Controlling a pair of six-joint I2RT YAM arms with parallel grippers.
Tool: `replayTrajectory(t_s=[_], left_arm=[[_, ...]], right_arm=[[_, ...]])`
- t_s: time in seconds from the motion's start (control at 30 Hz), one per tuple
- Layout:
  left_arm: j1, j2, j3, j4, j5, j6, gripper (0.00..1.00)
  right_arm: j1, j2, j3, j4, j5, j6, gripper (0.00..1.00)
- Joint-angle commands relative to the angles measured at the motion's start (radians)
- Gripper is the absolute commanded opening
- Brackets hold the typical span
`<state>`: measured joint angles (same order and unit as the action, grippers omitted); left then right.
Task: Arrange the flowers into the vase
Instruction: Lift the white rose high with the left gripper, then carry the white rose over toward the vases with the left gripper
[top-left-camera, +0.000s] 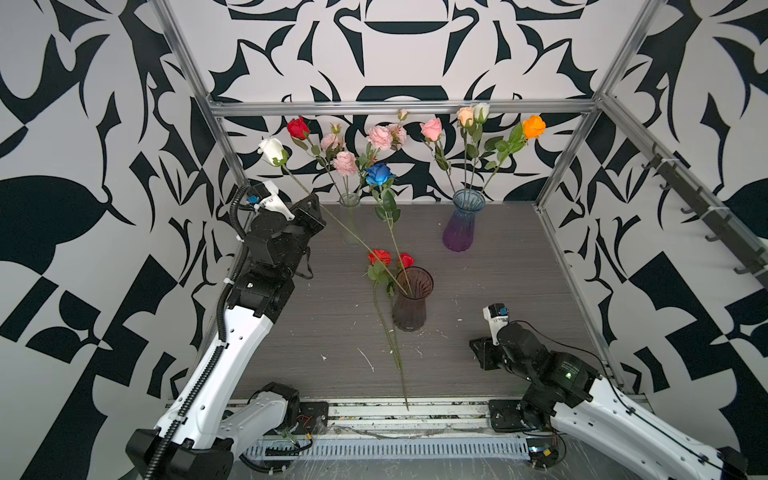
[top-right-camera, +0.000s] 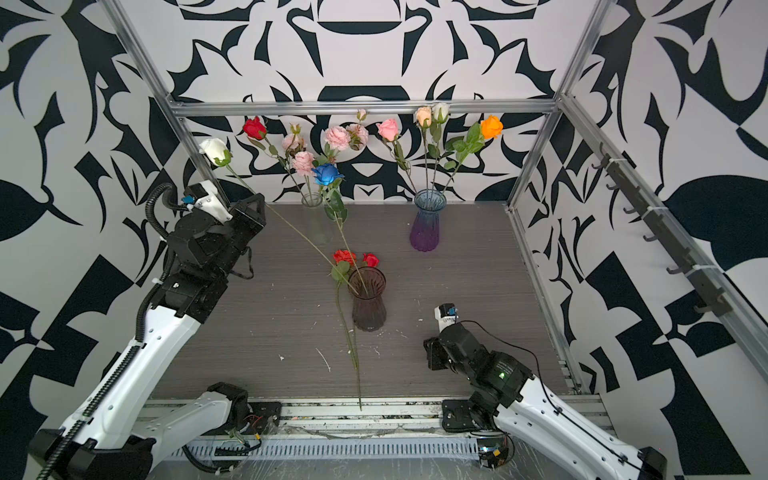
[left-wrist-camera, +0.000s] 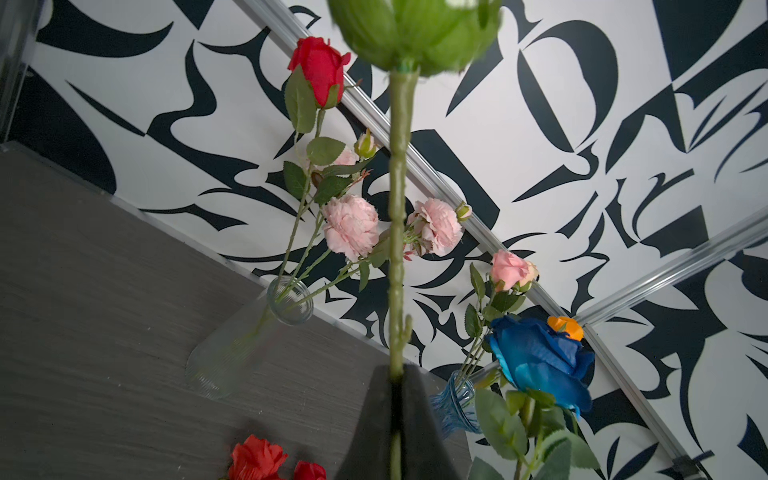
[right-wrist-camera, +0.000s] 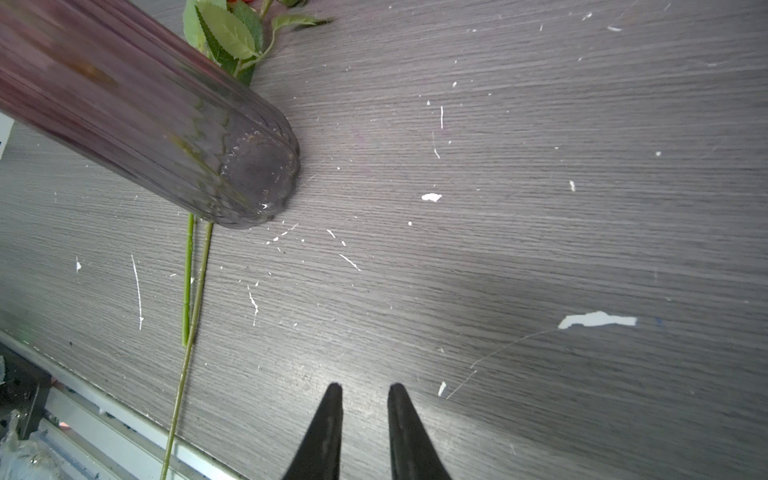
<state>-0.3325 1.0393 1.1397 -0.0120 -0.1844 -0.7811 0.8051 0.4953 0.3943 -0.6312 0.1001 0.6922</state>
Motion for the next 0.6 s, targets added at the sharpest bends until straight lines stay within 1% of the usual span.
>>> replayTrajectory(t_s=[0.0, 0.13, 0.4, 0.57], left_arm=[[-0.014, 0.005, 0.042, 0.063, 0.054, 0.104, 0.00], [-0.082, 0.026, 0.087, 0.053, 0.056, 0.250, 0.00], [-0.327, 0.106, 0.192, 0.053, -0.012, 0.575, 0.00], [-0.454, 0.165, 0.262, 0.023, -0.022, 0.732, 0.00]], right_arm=[[0.004, -0.003, 0.009, 0.016, 0.017, -0.006, 0.24], [0.004, -0.002, 0.009, 0.016, 0.018, -0.006, 0.24], [0.004, 0.010, 0.011, 0.016, 0.018, -0.005, 0.24], [0.003, 0.006, 0.011, 0.014, 0.021, -0.004, 0.24]])
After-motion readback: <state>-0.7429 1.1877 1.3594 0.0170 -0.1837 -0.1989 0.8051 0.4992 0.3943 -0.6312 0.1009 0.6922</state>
